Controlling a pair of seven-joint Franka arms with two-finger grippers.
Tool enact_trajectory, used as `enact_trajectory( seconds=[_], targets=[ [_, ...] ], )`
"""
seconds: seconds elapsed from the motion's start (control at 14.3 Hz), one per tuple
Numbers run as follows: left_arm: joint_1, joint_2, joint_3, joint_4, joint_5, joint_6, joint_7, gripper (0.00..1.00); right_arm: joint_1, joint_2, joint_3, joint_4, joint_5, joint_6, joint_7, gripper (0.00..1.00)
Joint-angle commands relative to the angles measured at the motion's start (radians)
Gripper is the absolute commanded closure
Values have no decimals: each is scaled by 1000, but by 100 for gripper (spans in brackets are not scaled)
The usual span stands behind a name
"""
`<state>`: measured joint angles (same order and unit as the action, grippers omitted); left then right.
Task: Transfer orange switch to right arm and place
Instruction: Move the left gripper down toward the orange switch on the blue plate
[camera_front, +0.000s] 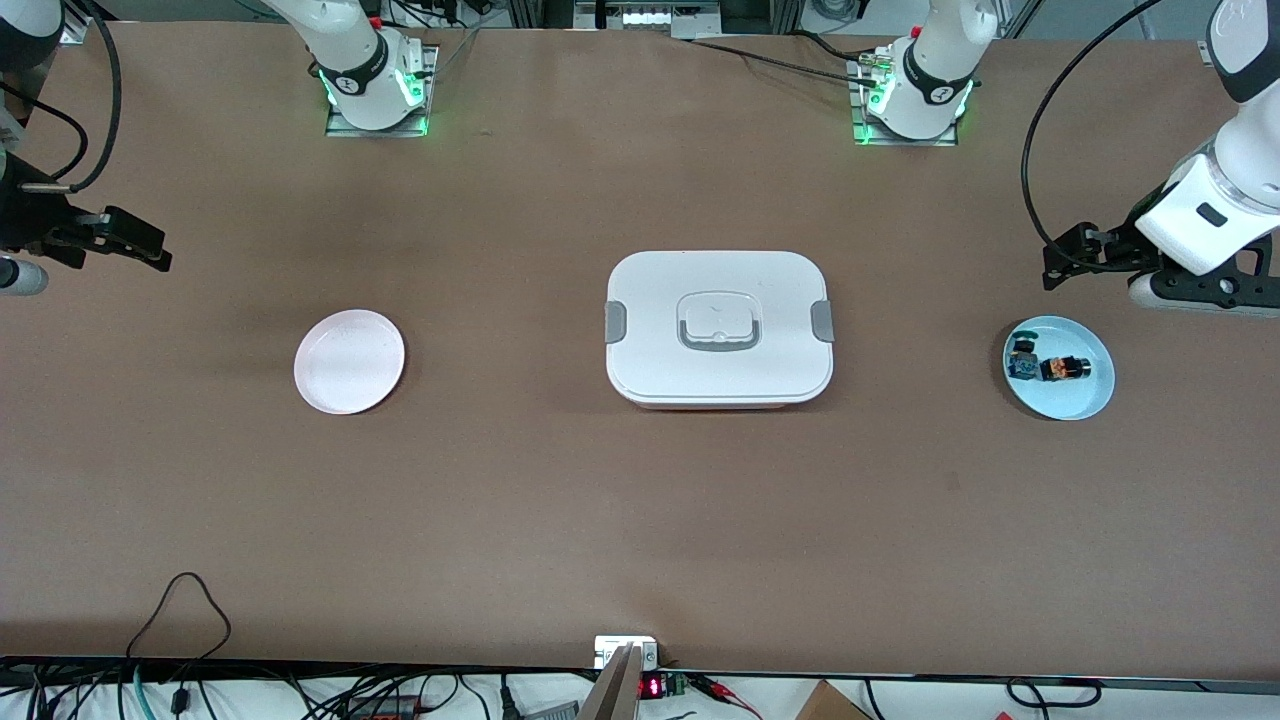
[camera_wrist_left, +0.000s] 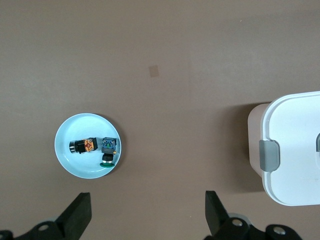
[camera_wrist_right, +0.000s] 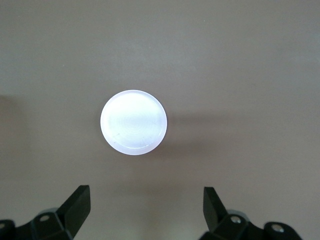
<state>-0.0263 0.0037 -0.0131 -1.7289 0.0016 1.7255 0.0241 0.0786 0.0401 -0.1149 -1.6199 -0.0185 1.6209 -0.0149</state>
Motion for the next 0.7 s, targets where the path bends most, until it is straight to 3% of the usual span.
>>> enact_trajectory(
  seconds=[0.0, 0.63],
  targets=[
    [6, 18, -5, 34, 20, -62, -4, 0, 1, -22, -3, -17, -6, -7, -10, 0],
    [8, 41, -2, 49, 18, -158, -6, 0, 0, -17, -3, -17, -6, -7, -11, 0]
  ],
)
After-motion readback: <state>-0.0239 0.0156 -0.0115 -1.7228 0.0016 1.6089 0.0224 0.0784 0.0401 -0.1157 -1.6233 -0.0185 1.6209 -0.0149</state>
